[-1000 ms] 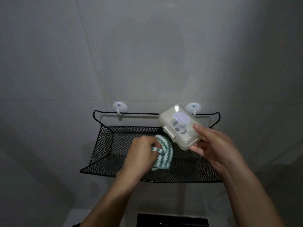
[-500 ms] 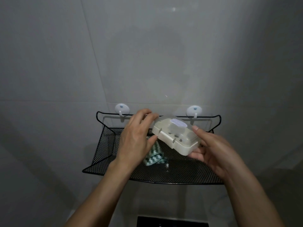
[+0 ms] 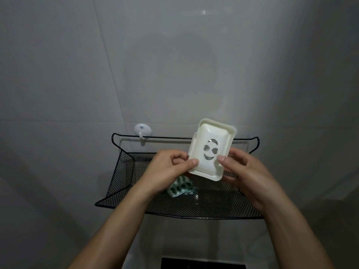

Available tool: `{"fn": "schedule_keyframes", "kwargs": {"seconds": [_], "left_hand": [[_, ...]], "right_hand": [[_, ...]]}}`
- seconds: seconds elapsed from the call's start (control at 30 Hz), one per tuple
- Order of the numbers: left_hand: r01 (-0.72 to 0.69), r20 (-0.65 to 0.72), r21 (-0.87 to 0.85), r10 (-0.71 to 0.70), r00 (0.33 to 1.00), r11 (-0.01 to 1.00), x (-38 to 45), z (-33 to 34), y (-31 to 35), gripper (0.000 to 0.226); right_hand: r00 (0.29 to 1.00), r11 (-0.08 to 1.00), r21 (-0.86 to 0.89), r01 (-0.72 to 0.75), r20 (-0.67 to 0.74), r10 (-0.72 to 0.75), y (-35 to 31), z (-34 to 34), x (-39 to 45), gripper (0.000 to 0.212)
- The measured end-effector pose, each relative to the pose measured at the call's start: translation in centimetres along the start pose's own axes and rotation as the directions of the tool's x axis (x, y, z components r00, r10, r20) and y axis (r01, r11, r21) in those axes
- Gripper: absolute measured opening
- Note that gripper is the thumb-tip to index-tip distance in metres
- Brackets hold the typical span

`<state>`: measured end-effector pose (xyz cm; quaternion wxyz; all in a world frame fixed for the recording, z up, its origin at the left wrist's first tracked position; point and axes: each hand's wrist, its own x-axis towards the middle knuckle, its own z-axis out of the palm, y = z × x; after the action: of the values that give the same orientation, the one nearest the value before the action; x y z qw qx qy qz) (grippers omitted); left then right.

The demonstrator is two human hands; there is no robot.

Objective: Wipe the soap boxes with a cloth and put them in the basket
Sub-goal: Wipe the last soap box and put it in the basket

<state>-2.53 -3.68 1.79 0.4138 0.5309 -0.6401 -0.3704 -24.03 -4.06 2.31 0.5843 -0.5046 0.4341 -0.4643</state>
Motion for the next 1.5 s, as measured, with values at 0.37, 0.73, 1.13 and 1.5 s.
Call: {"fn": "schedule_keyframes", "kwargs": {"seconds": [0.37,0.73,1.13,1.5], "left_hand": [[0.010,0.212,0.454,-0.118,0.970,0.891,1.6,-3.4,-0.9,0.059],[0.061,0.139,0.820,-0.301,0.943,0.569,4.3,-0.6,-4.6,0.034],[-0.137,-0.372,0.491,0.350,0.860,0.860,0.9,-2.9,2.9,0.014],[-0.194,-0.249,0.695,0.485,0.838,0.692,0.9,1.8,3.4,0.027]], "right_hand": [[0.984,0.998,-0.061,0.016,-0.178,-0.026,0.4,-0.6,0.6,0.028],[0.979,0.996,-0.094,-0.002,-0.204,-0.018,1.5,-1.5,0.9,0.033],[0.971,0.986,-0.143,0.088,-0.209,-0.117,2.1,-0.6,2.0,0.040],[0.971,0.973,-0.148,0.180,-0.129,-0.199,2.2,1.0,2.5,0.040]]}}
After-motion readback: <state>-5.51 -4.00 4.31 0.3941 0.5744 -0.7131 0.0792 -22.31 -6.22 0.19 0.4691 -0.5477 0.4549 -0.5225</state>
